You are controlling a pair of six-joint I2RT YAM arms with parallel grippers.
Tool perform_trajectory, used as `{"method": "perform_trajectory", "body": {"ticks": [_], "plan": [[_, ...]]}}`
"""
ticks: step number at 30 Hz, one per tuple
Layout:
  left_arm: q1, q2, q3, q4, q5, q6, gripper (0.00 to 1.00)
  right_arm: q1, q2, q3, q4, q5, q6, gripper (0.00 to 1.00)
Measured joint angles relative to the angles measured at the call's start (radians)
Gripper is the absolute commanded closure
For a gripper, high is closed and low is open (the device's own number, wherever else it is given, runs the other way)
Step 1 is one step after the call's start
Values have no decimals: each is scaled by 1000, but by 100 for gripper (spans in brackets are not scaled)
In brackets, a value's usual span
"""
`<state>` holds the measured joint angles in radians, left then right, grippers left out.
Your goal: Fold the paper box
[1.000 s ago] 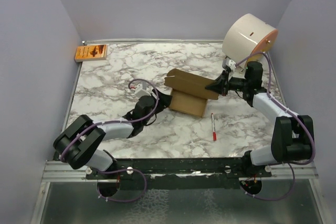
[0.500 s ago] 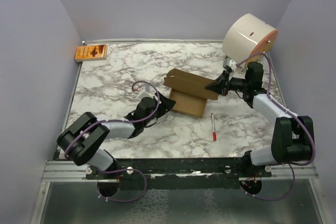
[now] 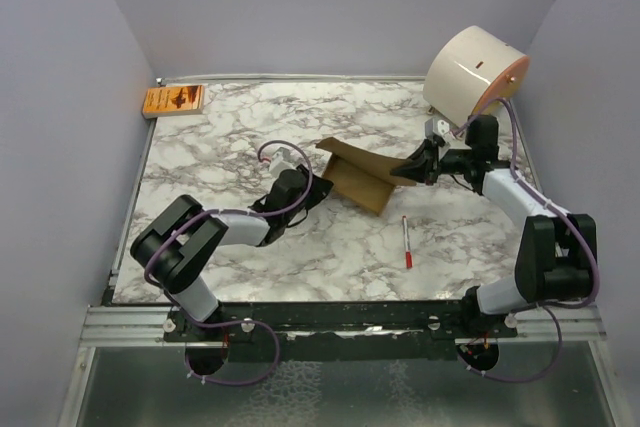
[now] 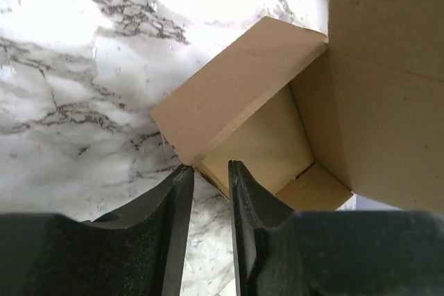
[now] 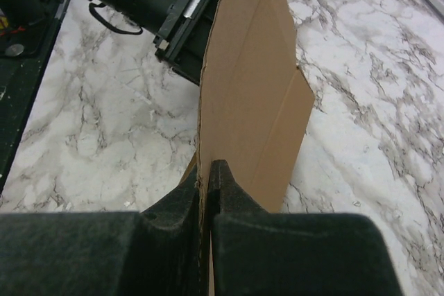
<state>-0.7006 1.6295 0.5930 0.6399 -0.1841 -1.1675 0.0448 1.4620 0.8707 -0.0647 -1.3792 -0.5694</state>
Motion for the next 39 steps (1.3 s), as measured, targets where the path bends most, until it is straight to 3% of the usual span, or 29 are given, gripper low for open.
{"method": "perform_trajectory", "body": {"ticks": [10, 17, 20, 25, 30, 34, 37, 39], "plan": [[47, 41, 60, -6, 12, 16, 74, 2, 18, 25, -76, -26, -91, 99], [60, 61, 68, 31, 80, 66, 43, 11, 19, 22, -10, 1, 8, 99], [64, 49, 51, 64, 160, 119, 38, 11, 18, 19, 53, 61, 110, 99], [64, -103, -110, 104, 297, 241, 32, 0, 17, 19, 100, 115, 234, 98], [64, -338, -267, 113, 355, 360, 29, -13, 26, 32, 84, 117, 257, 98], [65, -425, -308, 143, 386, 430, 29, -13, 126, 150, -11, 102, 207, 96], [65, -461, -324, 145, 382, 465, 29, -7, 282, 346, -170, 86, 126, 88], [65, -489, -330, 141, 372, 479, 29, 2, 386, 490, -269, 87, 66, 76]]}}
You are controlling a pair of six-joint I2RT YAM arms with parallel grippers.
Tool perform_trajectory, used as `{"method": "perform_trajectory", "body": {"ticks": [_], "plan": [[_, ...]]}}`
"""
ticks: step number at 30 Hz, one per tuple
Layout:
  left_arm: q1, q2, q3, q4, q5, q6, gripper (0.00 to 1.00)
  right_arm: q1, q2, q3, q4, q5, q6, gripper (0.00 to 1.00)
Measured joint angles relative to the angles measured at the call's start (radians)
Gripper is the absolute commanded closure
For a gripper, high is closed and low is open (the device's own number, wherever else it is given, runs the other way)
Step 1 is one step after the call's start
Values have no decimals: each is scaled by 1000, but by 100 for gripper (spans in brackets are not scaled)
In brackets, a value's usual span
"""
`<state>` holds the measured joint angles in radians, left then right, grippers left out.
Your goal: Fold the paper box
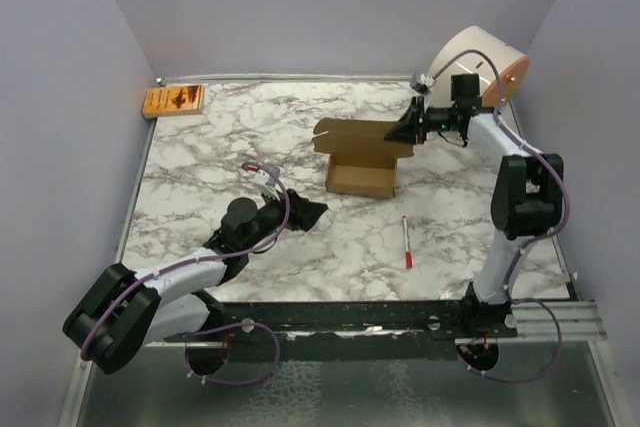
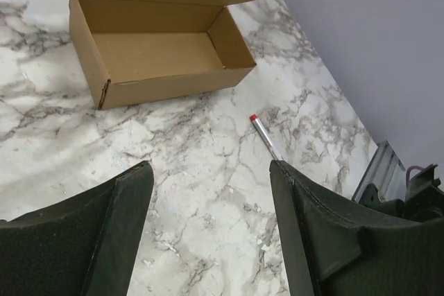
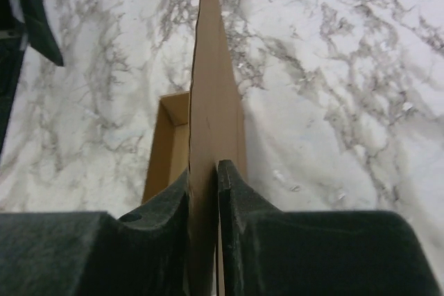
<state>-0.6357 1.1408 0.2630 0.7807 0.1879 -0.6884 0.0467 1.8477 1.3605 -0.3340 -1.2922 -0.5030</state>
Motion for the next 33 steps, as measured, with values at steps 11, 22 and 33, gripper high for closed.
{"method": "perform_trajectory", "body": {"ticks": [11, 22, 33], "plan": [[8, -280, -74, -97, -146, 43, 13, 79, 244, 373, -302, 310, -86, 1], [11, -384, -121, -75, -246, -59, 7, 61, -410, -119, 33, 615, 59, 2], [-177, 26, 284, -309, -203, -152, 13, -30, -615, -579, 48, 457, 146, 10]]}}
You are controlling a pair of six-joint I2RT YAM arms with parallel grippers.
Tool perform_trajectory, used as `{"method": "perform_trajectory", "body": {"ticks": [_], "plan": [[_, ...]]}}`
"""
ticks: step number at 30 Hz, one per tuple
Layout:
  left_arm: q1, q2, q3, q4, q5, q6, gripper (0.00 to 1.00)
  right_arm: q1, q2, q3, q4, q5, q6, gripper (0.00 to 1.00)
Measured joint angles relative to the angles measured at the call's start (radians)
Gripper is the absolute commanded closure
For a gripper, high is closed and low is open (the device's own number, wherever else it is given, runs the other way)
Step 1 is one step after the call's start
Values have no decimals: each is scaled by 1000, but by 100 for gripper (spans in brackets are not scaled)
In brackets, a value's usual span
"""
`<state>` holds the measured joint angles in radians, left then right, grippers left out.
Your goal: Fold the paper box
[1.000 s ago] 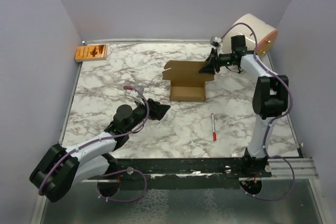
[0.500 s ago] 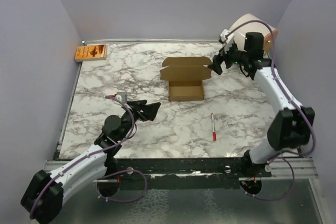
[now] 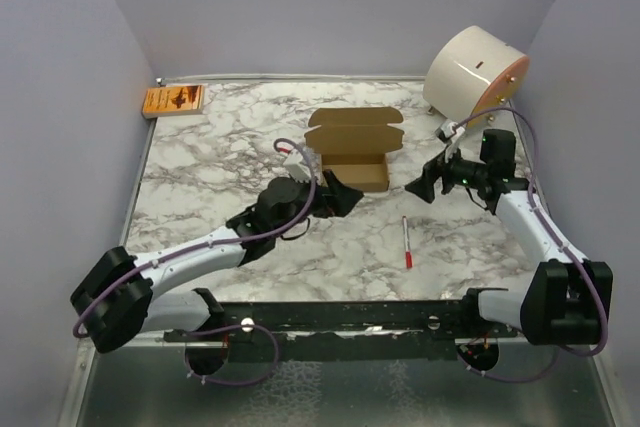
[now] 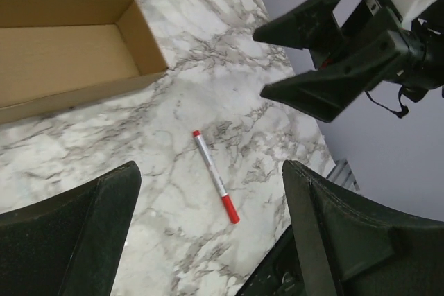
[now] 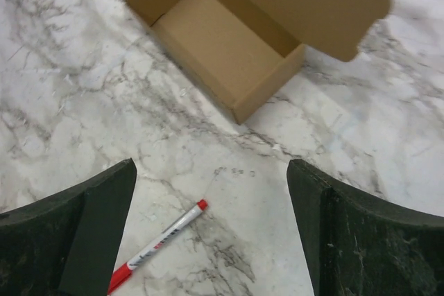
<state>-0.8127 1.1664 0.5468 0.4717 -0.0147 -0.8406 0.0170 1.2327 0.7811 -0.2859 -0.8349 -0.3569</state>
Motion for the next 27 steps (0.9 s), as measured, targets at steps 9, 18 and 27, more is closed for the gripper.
{"method": "perform_trajectory", "body": {"ticks": [9, 18, 27], "plan": [[-305, 288, 383, -367, -306, 50, 14, -52, 0, 3, 126, 129, 193, 2], [-388, 618, 730, -620, -412, 59, 37, -52, 185, 120, 180, 164, 399, 0], [-401, 824, 930, -762, -412, 7, 53, -52, 262, 246, 101, 164, 427, 1]]}}
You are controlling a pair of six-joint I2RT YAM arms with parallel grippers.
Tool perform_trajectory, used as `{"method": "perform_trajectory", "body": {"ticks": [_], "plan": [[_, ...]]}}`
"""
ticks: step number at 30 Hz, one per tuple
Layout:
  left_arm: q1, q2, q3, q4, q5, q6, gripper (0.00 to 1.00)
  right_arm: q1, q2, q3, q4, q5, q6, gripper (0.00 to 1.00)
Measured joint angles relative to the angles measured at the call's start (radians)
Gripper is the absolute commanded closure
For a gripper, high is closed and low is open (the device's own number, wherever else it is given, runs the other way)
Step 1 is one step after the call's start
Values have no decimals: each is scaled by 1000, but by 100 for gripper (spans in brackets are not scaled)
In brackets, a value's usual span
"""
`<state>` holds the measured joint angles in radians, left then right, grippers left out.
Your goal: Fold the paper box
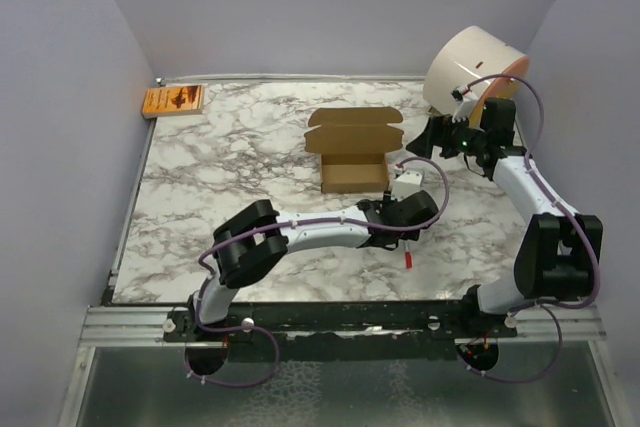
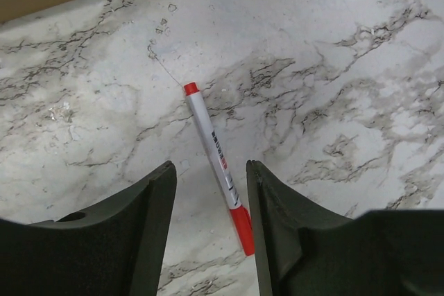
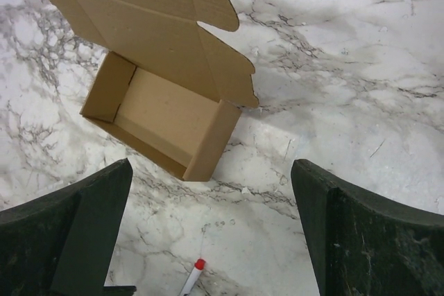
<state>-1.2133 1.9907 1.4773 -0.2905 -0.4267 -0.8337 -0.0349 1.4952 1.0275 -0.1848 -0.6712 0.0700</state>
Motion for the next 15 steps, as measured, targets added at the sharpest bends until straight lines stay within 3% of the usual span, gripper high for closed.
{"method": "perform_trajectory", "body": {"ticks": [10, 15], "plan": [[-16, 195, 269, -228, -27, -98, 54, 0, -28, -6, -2, 14, 13, 2], [-21, 256, 333, -329, -58, -151, 56, 0, -31, -9, -2, 28, 20, 2]]}}
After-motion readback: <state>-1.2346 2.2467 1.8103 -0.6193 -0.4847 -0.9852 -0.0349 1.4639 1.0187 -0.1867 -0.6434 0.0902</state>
